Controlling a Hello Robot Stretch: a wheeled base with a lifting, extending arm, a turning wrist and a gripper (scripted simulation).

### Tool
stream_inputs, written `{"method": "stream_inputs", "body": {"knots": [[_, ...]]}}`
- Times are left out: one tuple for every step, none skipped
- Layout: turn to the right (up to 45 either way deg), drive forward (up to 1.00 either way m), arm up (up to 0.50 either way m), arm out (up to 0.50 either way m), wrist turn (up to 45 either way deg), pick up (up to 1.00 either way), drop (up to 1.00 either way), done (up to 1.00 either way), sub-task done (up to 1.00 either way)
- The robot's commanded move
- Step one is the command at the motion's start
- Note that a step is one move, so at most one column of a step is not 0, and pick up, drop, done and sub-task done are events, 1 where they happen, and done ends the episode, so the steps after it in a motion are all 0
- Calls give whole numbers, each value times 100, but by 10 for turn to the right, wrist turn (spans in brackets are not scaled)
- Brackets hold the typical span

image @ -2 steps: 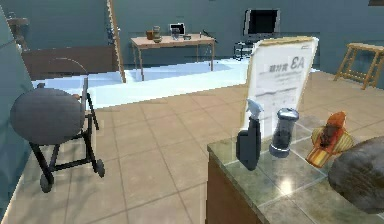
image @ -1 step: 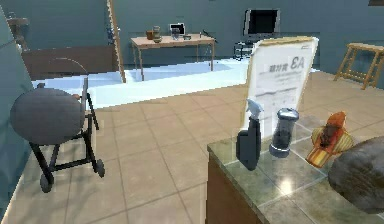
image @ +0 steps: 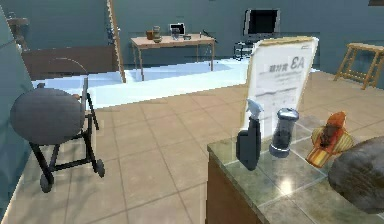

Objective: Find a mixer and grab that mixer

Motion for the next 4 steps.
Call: {"method": "stream_inputs", "body": {"knots": [[0,0,0,0,450,0,0,0,0],[0,0,0,0,450,0,0,0,0],[0,0,0,0,90,0,0,0,0],[0,0,0,0,0,100,0,0,0]]}}
